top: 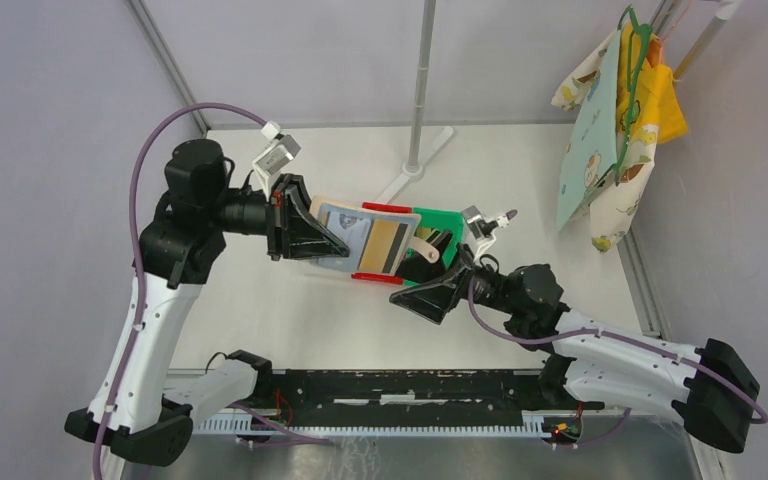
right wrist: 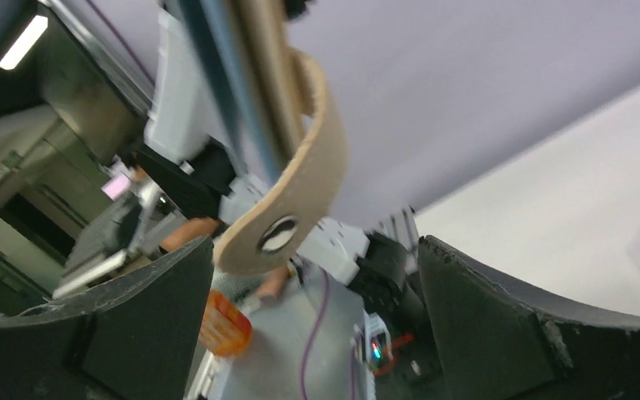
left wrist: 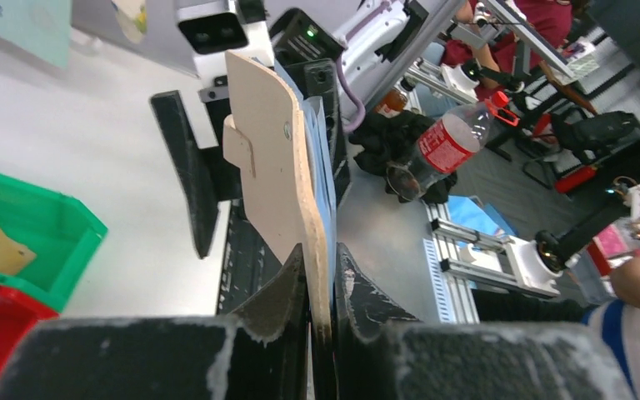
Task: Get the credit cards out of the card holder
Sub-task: Remove the credit card from the card holder.
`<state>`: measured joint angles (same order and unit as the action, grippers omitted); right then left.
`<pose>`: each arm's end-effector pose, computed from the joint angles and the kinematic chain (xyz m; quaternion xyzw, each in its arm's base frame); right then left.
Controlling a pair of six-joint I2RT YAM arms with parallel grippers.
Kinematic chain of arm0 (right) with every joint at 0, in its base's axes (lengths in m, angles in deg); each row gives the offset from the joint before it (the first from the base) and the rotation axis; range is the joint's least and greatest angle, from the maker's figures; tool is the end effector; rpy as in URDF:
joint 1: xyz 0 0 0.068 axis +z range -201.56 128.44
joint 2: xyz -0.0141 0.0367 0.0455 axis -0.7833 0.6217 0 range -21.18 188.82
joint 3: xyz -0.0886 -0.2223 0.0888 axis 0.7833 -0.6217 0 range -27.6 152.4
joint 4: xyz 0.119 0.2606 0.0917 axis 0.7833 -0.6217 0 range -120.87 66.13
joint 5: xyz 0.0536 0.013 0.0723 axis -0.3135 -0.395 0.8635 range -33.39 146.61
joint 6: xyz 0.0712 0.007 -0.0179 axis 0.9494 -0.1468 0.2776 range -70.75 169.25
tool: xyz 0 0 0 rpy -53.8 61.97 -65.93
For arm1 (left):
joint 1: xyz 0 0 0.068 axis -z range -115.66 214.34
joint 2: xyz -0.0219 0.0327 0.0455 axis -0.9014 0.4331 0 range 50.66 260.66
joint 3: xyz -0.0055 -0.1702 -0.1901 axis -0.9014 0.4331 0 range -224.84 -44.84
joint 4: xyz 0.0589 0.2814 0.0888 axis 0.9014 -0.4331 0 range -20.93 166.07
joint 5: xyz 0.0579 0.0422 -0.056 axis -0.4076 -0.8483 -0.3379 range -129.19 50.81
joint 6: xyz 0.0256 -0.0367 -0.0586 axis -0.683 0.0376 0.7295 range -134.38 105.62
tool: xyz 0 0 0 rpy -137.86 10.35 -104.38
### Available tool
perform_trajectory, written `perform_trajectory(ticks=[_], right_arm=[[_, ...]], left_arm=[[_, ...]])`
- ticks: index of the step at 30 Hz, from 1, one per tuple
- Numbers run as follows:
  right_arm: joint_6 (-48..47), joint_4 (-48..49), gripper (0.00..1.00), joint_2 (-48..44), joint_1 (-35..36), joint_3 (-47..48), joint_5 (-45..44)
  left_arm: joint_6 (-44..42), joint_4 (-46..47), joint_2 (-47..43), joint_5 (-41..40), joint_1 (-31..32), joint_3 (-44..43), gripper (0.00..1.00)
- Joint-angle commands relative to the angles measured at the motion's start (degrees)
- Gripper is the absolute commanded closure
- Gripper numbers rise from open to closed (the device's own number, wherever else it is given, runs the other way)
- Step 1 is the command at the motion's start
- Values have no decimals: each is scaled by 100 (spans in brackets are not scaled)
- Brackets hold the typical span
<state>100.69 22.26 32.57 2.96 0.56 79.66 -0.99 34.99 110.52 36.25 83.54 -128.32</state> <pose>0.1437 0.2432 0.2879 -0.1792 0.5537 0.7115 0.3939 0.1887 -0.1289 0.4691 0.3938 0.6186 -0.6048 0.3107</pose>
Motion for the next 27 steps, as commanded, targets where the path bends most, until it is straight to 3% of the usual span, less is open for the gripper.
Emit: perform_trajectory(ticks=[1, 8, 14, 18, 21, 22, 23, 25, 27], right_arm=[[353, 2075, 3, 13, 327, -53, -1048], [569, 2556, 6, 609, 488, 349, -1921], [805, 3014, 12, 1134, 516, 787, -2076], [762, 2959, 32, 1193, 515, 1006, -2092], [492, 2516, 54, 929, 514, 981, -2196], [391, 2364, 66, 853, 511, 981, -2185], [280, 2083, 78, 736, 495, 1013, -2129], [-46, 876, 94, 537, 416, 1369, -1858], [-880, -1015, 100, 492, 344, 2201, -1427]], left_arm=[[1039, 1489, -176, -390, -24, 32, 97], [2005, 2705, -415, -716, -23, 507, 97], [2133, 2843, -434, -785, -28, 535, 97], [1991, 2705, -522, -840, -24, 626, 97], [1693, 2280, -596, -918, -26, 684, 96], [1522, 2095, -616, -965, -29, 706, 93], [1280, 1837, -631, -1055, -22, 686, 82], [127, 652, -545, -1515, -23, 375, 44], [-906, -305, -369, -2019, -26, -117, 13]])
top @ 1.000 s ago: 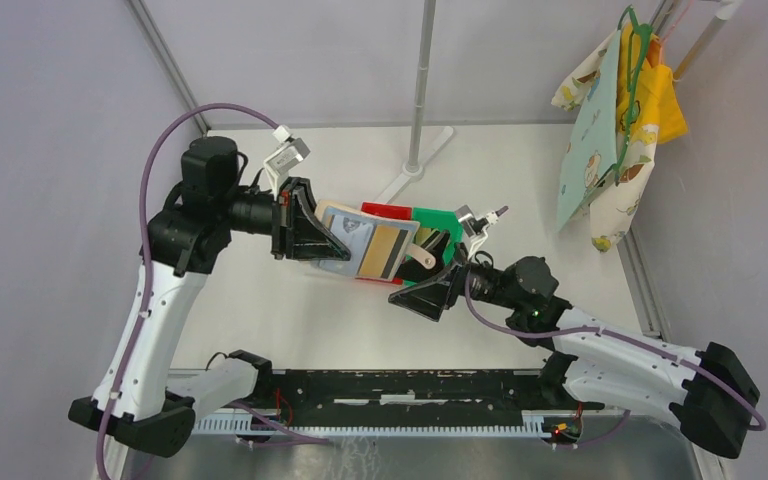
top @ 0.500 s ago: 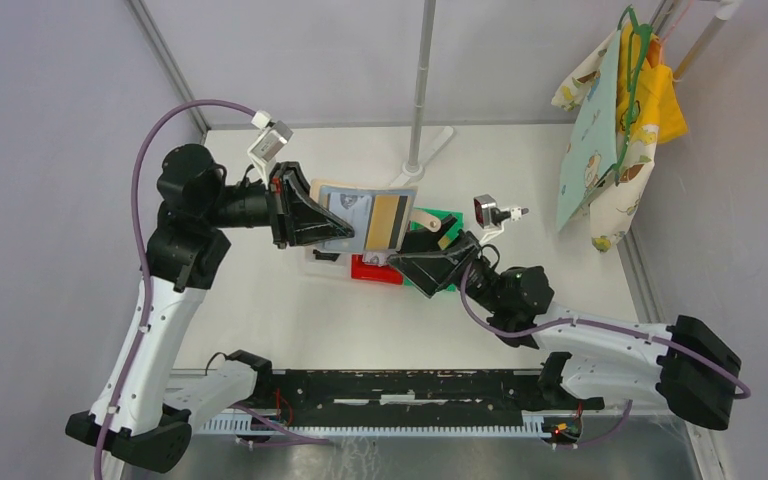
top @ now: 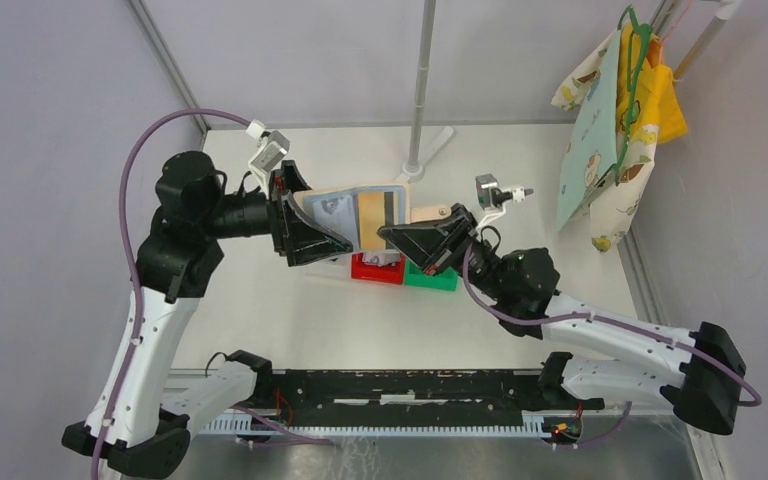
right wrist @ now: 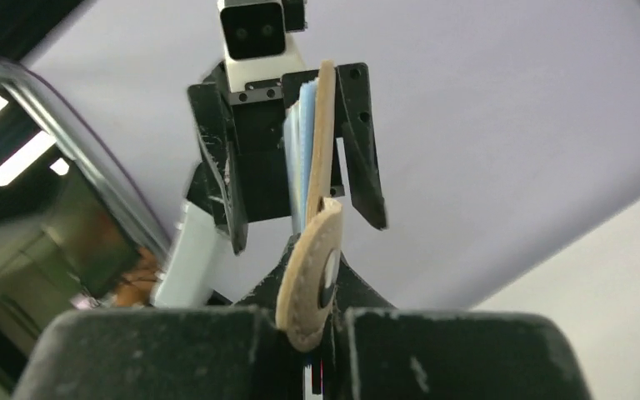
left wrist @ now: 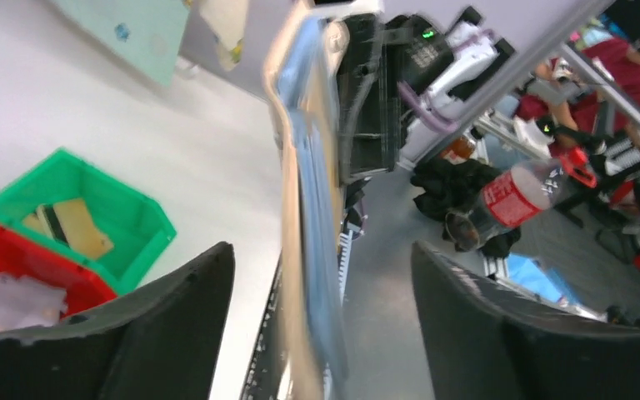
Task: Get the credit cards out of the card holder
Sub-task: Remove the credit card from the card holder.
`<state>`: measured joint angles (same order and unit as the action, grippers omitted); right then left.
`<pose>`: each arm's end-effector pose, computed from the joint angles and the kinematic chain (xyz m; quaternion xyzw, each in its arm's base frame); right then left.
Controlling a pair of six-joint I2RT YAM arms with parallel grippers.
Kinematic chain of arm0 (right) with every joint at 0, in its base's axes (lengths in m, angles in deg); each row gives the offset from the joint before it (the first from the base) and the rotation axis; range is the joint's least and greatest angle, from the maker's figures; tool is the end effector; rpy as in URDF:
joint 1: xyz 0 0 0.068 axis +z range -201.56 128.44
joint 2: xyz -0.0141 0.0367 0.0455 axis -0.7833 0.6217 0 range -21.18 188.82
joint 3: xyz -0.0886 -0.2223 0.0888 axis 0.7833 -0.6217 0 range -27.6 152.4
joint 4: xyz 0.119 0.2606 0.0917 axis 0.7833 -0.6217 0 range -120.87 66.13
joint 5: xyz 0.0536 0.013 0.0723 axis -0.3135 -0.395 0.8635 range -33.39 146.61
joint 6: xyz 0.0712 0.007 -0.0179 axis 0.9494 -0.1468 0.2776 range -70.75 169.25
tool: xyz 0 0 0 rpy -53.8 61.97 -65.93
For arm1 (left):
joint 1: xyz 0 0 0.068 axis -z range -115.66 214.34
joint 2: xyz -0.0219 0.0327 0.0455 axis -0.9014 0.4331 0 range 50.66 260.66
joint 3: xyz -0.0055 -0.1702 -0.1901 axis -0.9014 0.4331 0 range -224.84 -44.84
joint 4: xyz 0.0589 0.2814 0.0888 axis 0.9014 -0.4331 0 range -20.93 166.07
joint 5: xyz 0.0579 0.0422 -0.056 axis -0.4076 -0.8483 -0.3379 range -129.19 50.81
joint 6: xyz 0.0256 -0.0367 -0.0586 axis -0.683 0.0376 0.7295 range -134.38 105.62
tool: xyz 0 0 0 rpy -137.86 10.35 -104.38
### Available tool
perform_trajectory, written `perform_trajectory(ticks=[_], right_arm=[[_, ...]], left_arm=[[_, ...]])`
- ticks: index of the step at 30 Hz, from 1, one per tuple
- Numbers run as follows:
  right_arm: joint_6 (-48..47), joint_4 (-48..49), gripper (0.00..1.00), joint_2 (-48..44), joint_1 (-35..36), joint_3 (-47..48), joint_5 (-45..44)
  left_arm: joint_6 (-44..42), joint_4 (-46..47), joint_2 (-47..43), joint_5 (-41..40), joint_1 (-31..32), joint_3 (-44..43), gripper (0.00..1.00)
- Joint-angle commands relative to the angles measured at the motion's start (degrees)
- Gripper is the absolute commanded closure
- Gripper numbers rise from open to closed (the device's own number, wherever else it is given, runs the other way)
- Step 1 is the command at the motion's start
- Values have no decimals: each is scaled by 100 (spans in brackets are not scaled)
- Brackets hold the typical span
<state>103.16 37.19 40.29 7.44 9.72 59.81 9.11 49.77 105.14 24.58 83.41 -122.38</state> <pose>0.1501 0.2564 0.3483 -0.0448 0.4452 0.7522 0.4837 0.1885 -0.1236 0.4753 0.3388 0.6307 -0.5694 0.4041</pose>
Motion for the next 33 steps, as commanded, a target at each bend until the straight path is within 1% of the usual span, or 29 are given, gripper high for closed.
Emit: perform_trajectory(ticks=[1, 3, 5, 8, 10, 12, 15, 19, 25, 29, 33], right_arm=[[-1641, -3403, 100, -221, -103, 1724, 744], [-2565, -5036, 100, -43, -101, 2635, 1139], [-3317, -6365, 100, 99, -100, 3194, 1496], [-4068, -7604, 100, 323, -104, 3783, 1928], [-4395, -8342, 100, 511, -102, 4148, 1987], [-4605, -8803, 100, 666, -103, 4372, 1974], [-4808, -9184, 100, 840, -104, 4673, 2009], [-4964, -9403, 100, 962, -92, 4965, 2073], [-5126, -9498, 100, 1166, -4, 5244, 2373], [-5193, -9490, 100, 1316, 89, 5360, 2499], [-5277, -9556, 100, 1528, 150, 5521, 2523]], left_arm=[[-2342, -2177, 274, -1027, -15, -948, 9], [-3106, -2868, 469, -1126, -11, -1371, 6], [-3615, -3297, 575, -1048, -9, -1656, 6], [-4162, -3566, 518, -804, -13, -1775, 9], [-4381, -3638, 461, -680, -5, -1797, 11], [-4457, -3708, 450, -591, -16, -1815, 12], [-4798, -4018, 500, -522, -8, -1786, 12], [-5046, -4117, 499, -604, -5, -1488, 14], [-5240, -4180, 487, -428, -8, -1012, 22], [-5271, -4155, 538, -362, -6, -757, 23], [-5181, -4163, 644, -2, -2, -721, 29]])
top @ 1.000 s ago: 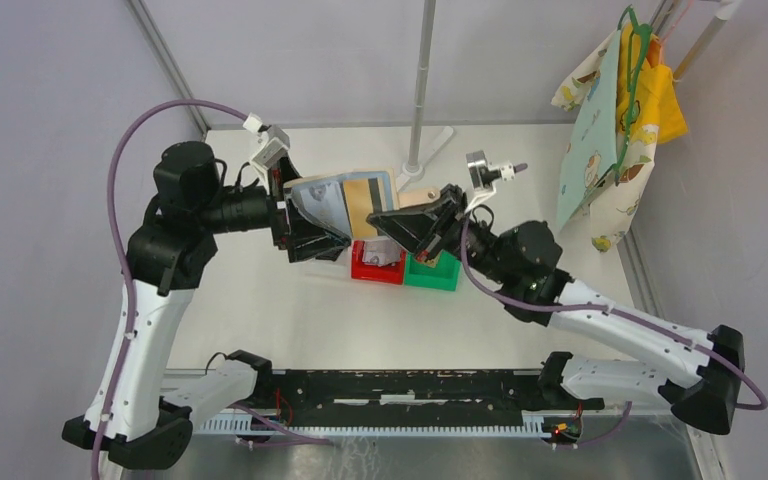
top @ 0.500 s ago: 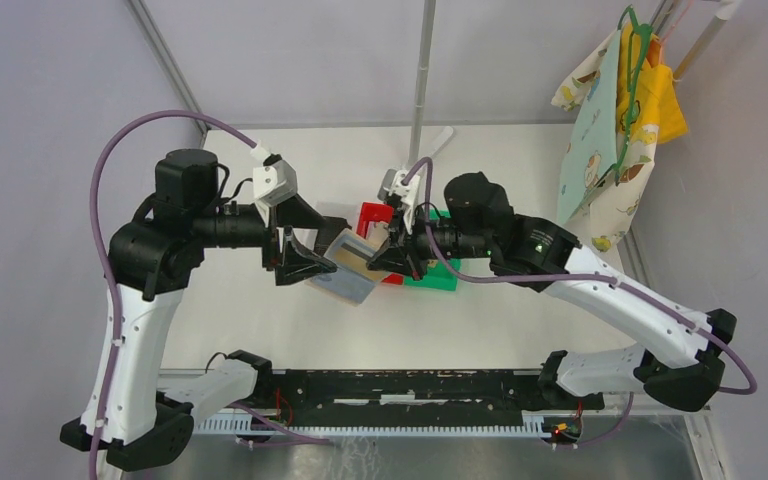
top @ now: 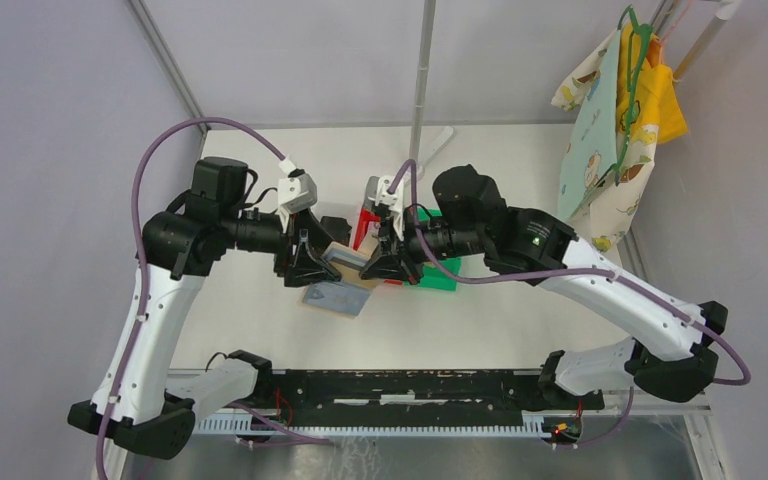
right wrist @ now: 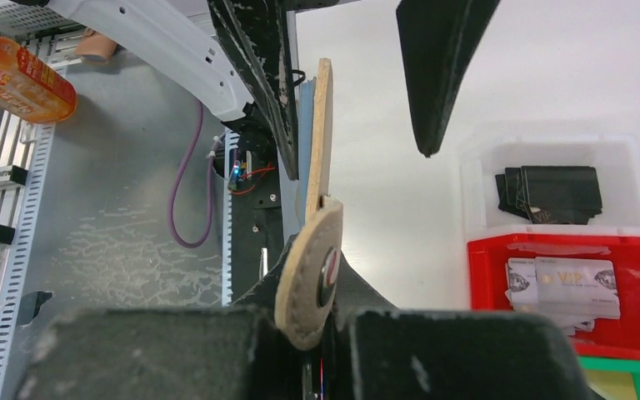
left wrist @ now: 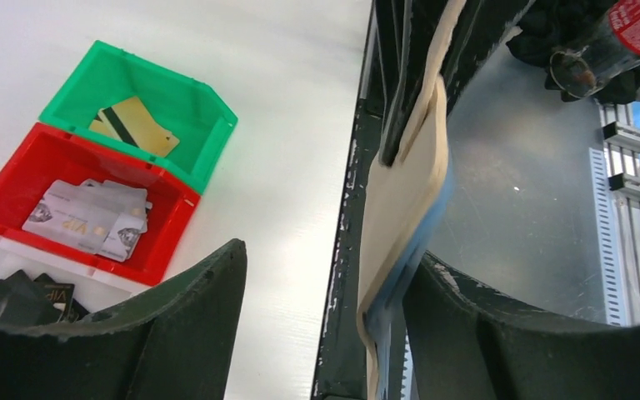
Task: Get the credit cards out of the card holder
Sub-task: Remove the credit card from the card holder.
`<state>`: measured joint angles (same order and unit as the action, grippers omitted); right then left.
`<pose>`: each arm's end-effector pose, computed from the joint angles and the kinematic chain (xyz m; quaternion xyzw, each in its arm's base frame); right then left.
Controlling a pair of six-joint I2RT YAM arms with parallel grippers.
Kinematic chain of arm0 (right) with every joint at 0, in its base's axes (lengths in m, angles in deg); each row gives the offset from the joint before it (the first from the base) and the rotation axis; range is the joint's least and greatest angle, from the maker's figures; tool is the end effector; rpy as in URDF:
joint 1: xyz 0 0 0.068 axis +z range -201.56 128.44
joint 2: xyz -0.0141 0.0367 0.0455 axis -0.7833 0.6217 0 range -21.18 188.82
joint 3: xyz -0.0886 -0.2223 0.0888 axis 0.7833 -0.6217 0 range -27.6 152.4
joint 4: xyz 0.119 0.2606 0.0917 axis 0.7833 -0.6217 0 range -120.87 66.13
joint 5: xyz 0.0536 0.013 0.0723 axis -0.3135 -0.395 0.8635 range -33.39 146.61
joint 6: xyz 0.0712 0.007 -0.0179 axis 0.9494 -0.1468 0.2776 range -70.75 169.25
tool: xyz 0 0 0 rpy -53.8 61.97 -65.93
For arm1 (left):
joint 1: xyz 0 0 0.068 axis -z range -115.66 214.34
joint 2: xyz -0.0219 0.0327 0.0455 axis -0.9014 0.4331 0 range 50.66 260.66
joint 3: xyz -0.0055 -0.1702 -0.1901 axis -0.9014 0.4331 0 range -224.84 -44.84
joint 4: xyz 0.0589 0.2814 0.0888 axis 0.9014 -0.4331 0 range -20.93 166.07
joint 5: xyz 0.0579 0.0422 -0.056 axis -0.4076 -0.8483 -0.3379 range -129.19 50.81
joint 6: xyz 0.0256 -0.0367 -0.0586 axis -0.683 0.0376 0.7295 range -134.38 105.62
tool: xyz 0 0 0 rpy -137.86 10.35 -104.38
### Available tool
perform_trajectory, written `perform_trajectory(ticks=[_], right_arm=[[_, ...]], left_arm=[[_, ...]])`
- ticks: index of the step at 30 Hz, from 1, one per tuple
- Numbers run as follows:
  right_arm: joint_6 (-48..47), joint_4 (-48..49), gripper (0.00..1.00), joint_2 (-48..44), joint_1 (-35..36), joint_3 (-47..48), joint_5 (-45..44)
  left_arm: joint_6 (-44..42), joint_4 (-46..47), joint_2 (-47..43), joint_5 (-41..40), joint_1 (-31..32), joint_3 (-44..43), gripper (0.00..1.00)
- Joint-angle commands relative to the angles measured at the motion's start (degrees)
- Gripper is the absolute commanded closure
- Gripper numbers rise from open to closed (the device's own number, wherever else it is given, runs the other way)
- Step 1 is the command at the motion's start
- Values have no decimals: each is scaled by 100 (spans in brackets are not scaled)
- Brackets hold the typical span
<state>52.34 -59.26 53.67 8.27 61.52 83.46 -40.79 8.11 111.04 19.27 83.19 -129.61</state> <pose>0.1463 0.3071 0.4331 -0.4967 0.6435 0.4504 0.3692 0.1834 -0.1181 0.4270 0.4863 0.6662 -0.4251 0.3728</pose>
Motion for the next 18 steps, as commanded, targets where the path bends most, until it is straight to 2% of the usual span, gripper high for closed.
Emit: perform_trajectory(ticks=[1, 3, 6, 7, 9, 12, 14, 16, 18], right_arm=[[-213, 58, 100, 253, 87, 417, 169], [-221, 18, 100, 396, 111, 577, 167], [-159, 27, 99, 517, 123, 750, 80], [-106, 128, 97, 493, 125, 720, 1], [33, 359, 85, 371, 117, 561, -239], [385, 1118, 60, -36, 77, -111, -479], [750, 1848, 46, -506, 25, -816, -671], [1154, 2718, 39, -1018, -30, -1795, -896], [1770, 4008, 33, -1610, -74, -2899, -1138]], left_arm=[[-160, 10, 74, 630, 16, 12, 32], [-137, 11, 104, 730, 23, 62, 44], [-186, -56, 131, 689, 31, 166, 71], [-237, -111, 139, 661, 33, 171, 78], [-275, -163, 141, 595, 23, 163, 89], [36, 93, 101, 483, 30, 130, 98], [576, 569, 17, 376, 29, 140, 98], [1259, 1335, -131, 331, 28, 221, 98], [2141, 2216, -344, 290, 22, 473, 98]])
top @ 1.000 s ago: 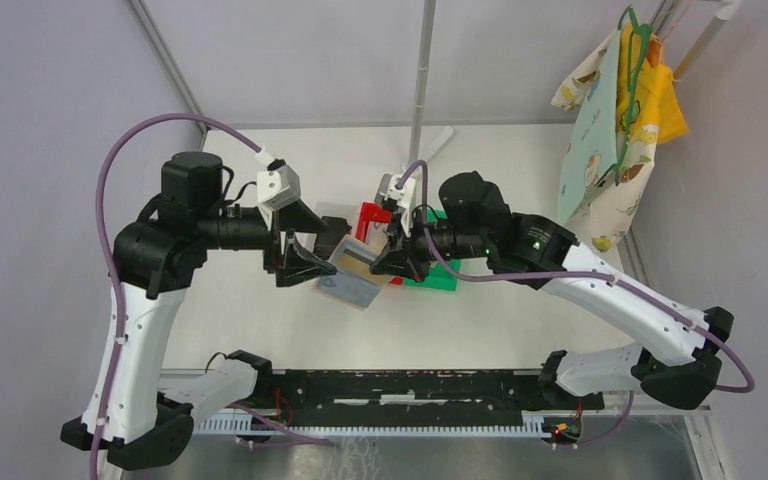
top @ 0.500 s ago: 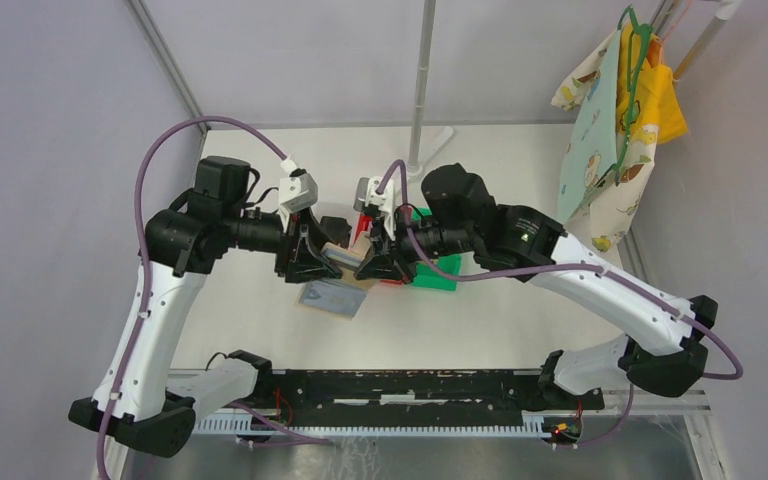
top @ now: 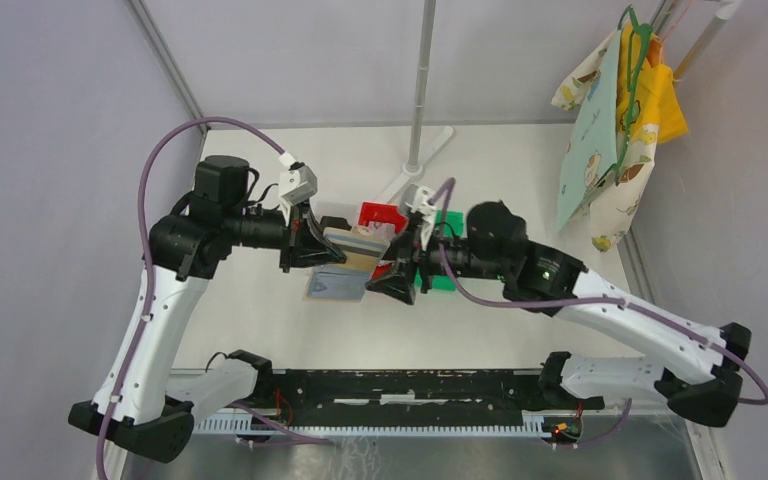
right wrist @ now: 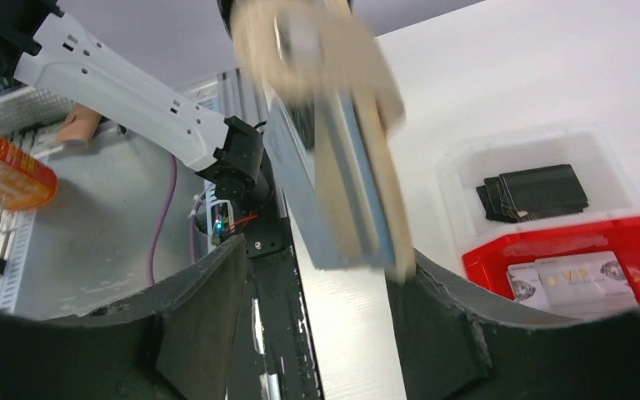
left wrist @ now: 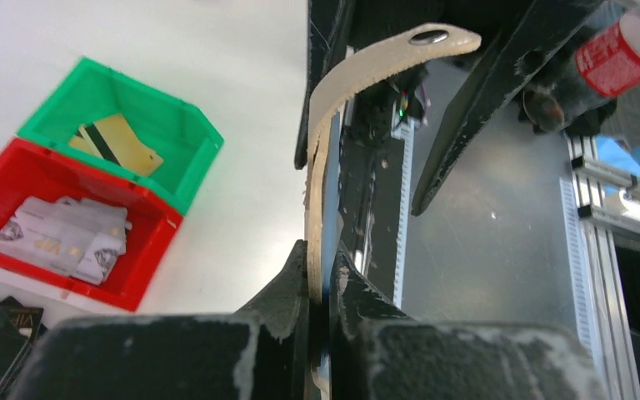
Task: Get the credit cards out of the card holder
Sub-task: Remove the credit card from the card holder.
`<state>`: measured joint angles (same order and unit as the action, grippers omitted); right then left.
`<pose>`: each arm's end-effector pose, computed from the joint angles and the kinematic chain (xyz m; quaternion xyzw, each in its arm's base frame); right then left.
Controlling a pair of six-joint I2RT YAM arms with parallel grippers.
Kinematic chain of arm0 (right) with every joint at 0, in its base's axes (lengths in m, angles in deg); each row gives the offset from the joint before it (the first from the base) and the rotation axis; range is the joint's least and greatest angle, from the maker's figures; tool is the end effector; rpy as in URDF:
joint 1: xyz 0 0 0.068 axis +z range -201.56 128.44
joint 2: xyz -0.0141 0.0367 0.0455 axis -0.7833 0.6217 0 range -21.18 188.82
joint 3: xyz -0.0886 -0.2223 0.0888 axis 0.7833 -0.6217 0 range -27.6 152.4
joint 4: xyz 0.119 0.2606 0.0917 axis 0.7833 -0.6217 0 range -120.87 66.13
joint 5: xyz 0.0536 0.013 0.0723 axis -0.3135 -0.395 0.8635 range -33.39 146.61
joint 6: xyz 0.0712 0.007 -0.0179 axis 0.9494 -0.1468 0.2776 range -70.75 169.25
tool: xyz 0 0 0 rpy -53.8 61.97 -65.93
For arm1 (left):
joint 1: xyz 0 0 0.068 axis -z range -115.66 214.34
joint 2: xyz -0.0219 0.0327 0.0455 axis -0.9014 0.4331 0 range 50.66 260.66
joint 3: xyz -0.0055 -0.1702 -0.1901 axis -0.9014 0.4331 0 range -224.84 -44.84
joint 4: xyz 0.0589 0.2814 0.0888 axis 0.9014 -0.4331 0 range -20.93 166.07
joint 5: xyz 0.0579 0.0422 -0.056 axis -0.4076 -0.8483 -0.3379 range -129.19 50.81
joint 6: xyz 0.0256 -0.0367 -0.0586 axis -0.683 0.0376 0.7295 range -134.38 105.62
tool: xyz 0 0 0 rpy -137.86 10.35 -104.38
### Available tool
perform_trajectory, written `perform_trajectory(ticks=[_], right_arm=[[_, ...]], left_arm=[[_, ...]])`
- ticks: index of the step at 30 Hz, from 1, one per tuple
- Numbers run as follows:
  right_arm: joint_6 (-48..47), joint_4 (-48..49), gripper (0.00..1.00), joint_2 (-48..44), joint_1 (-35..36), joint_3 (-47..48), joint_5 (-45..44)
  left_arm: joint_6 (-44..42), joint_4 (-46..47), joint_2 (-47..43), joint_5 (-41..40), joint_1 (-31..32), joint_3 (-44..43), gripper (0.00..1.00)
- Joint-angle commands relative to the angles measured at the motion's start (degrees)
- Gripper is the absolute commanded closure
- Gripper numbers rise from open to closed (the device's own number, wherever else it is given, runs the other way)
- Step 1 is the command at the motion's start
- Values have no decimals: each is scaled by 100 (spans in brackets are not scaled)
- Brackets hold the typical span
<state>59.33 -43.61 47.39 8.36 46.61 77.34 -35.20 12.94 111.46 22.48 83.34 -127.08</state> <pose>0.1501 0.3027 0.3981 -0.4272 0.6569 0.4632 0.4141 0.1923 -0.1236 0.4200 0.4640 0.6652 -0.4621 0.3587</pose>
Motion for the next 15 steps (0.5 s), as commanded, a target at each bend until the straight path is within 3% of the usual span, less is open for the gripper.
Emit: perform_trajectory(ticks=[1, 4, 7, 15], right_arm=[[1326, 3162, 31, -1252, -98, -1892, -607], [1911, 4565, 27, -1750, -127, -2933, -984], [2236, 5299, 27, -1797, -146, -3317, -1175], [3067, 6754, 28, -1166, -154, -3285, -522]], left_arm=[[2057, 2199, -521, -78, 7, 395, 98], [3413, 3355, -885, -180, 7, 883, 98], [4318, 4054, -1075, -204, 9, 1173, 98], [5362, 4518, -1145, -74, 6, 1353, 98]])
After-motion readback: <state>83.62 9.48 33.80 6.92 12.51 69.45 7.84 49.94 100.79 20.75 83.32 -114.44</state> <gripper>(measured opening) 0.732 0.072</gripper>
